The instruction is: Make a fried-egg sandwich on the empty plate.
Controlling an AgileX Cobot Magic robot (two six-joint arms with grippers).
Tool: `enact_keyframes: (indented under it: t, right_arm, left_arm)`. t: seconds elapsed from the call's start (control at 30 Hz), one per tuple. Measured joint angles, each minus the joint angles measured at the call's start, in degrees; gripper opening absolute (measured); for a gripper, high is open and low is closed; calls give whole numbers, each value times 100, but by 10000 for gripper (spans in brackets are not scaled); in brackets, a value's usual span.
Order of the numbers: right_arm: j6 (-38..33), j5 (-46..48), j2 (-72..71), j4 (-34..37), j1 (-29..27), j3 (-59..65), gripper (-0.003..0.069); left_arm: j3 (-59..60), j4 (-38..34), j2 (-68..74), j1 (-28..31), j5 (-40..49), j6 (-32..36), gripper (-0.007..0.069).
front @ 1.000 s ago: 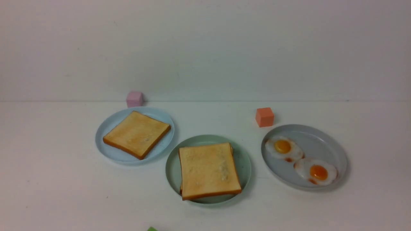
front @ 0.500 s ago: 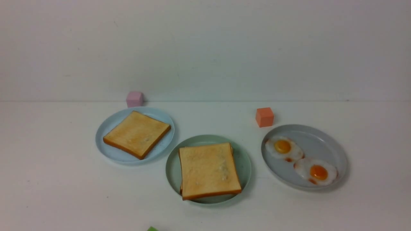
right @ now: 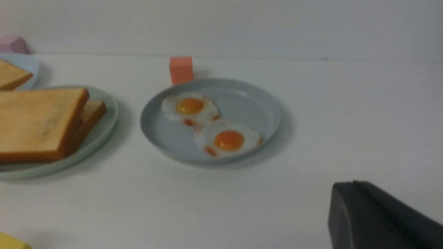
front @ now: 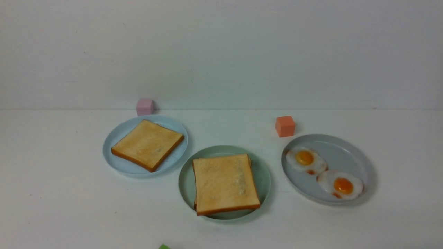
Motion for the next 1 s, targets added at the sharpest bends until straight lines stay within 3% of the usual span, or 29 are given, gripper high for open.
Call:
enact_keyframes:
  t: [0.23,1.0]
  right_arm:
    - [499,87,-46,33,-24,241,-13]
    - [539,80,-46,33,-24,246,-6]
  left_arm:
    - [5,0,-5,0,-7,0,-13]
    - [5,0,-5,0,-69,0,-10]
